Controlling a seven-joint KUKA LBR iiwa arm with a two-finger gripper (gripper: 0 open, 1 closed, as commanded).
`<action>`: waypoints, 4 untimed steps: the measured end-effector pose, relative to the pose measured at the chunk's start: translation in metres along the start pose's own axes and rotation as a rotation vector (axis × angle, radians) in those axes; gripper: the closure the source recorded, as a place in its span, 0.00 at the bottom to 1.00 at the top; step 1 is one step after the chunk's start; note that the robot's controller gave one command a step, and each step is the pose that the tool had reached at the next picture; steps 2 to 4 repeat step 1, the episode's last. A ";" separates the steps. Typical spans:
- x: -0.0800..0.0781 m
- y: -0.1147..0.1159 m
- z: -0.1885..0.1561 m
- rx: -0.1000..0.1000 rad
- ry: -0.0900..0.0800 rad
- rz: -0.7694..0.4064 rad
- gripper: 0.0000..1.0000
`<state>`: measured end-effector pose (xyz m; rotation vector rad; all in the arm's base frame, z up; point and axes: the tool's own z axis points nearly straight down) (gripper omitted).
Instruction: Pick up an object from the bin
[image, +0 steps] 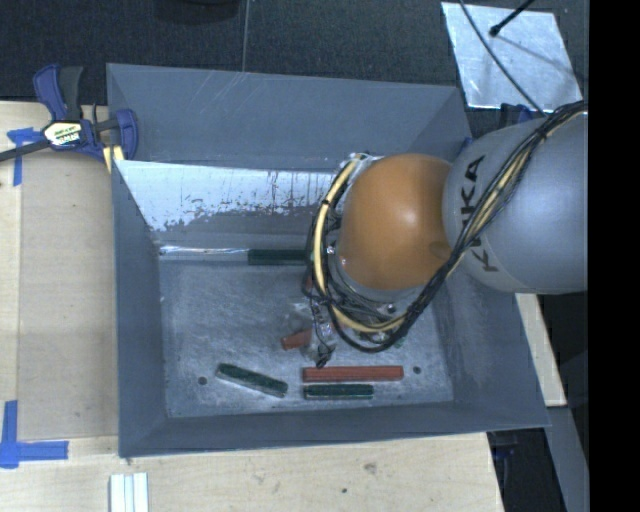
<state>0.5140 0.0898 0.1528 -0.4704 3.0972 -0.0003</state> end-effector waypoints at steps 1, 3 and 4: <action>-0.043 0.056 -0.131 -0.002 -0.005 -0.035 1.00; -0.043 0.056 -0.131 -0.002 -0.005 -0.035 1.00; -0.043 0.056 -0.131 -0.002 -0.005 -0.035 1.00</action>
Offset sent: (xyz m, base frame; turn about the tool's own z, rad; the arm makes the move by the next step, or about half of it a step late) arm 0.0209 0.0638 0.1260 -0.0317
